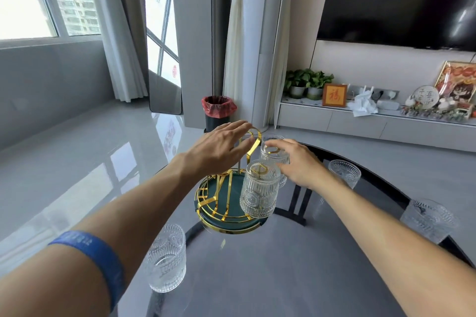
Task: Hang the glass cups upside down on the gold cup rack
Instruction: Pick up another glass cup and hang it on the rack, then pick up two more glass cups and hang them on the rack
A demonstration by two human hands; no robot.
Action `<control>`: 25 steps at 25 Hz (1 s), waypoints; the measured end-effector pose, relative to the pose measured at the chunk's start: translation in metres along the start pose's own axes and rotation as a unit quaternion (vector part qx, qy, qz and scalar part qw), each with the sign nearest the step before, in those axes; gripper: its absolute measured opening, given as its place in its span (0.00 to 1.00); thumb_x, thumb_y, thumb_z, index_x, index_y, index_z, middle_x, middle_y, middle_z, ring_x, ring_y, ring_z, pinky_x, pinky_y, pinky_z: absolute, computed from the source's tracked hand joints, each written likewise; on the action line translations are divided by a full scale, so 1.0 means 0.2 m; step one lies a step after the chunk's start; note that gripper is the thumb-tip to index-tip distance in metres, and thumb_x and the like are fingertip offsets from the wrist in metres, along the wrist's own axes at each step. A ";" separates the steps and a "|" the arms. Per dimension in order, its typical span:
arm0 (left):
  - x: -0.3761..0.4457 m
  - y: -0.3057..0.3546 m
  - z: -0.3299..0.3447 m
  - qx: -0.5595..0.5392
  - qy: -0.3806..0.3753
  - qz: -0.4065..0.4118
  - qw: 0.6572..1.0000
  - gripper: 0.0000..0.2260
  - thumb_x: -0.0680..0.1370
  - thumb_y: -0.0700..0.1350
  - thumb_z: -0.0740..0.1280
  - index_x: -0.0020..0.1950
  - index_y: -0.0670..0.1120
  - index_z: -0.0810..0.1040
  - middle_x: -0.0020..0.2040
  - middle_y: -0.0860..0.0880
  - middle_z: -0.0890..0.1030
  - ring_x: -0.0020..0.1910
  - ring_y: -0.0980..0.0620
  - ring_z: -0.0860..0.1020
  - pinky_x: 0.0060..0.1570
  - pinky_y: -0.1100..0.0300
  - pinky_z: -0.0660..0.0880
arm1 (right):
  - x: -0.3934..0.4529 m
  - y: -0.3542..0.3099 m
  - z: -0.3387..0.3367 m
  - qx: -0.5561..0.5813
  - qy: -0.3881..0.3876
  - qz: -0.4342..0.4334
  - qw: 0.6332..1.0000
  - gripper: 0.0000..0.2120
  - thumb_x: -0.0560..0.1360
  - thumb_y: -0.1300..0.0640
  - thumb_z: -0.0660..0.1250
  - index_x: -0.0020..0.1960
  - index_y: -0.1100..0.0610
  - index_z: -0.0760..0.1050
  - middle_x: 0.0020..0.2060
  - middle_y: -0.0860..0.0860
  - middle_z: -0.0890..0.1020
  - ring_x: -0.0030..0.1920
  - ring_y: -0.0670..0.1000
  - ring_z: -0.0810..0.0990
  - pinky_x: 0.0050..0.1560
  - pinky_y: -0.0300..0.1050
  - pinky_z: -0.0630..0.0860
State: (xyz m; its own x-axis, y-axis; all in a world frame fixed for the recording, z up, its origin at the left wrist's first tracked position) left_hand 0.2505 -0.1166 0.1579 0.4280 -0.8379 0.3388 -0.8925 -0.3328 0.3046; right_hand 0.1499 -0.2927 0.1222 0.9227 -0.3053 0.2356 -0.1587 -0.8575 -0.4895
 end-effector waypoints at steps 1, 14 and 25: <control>0.00 0.00 0.00 -0.002 0.002 -0.002 1.000 0.30 0.80 0.62 0.49 0.78 0.48 0.60 0.78 0.47 0.60 0.76 0.50 0.59 0.64 0.60 0.52 | 0.00 0.02 0.00 0.007 0.005 0.003 1.000 0.26 0.74 0.61 0.69 0.67 0.42 0.70 0.67 0.50 0.72 0.61 0.52 0.73 0.53 0.46 0.72; -0.03 0.18 0.01 0.214 -0.021 -0.102 0.971 0.36 0.78 0.68 0.46 0.79 0.46 0.53 0.80 0.47 0.52 0.78 0.43 0.50 0.71 0.32 0.43 | -0.35 0.15 -0.01 0.041 0.050 0.049 0.997 0.34 0.77 0.52 0.64 0.75 0.36 0.51 0.79 0.48 0.53 0.74 0.52 0.59 0.65 0.49 0.62; -0.27 1.06 0.72 0.162 -0.034 0.087 0.982 0.33 0.79 0.64 0.53 0.79 0.53 0.46 0.80 0.47 0.51 0.78 0.44 0.50 0.73 0.37 0.42 | -1.04 0.65 -0.36 -0.027 0.227 0.180 0.957 0.27 0.72 0.58 0.68 0.70 0.53 0.68 0.68 0.51 0.73 0.64 0.57 0.72 0.58 0.51 0.71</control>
State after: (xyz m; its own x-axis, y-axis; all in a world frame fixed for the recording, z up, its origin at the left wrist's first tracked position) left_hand 0.0168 -0.2046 0.0760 0.2634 -0.9175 0.2980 -0.9548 -0.2922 -0.0556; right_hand -0.0881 -0.3711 0.0708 0.5589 -0.7226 0.4069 -0.4666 -0.6796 -0.5661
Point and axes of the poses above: each hand's wrist, its own x-axis towards the middle knuckle, its own z-axis out of the palm, y = z × x, the point moved 3 cm from there along x, towards the middle knuckle
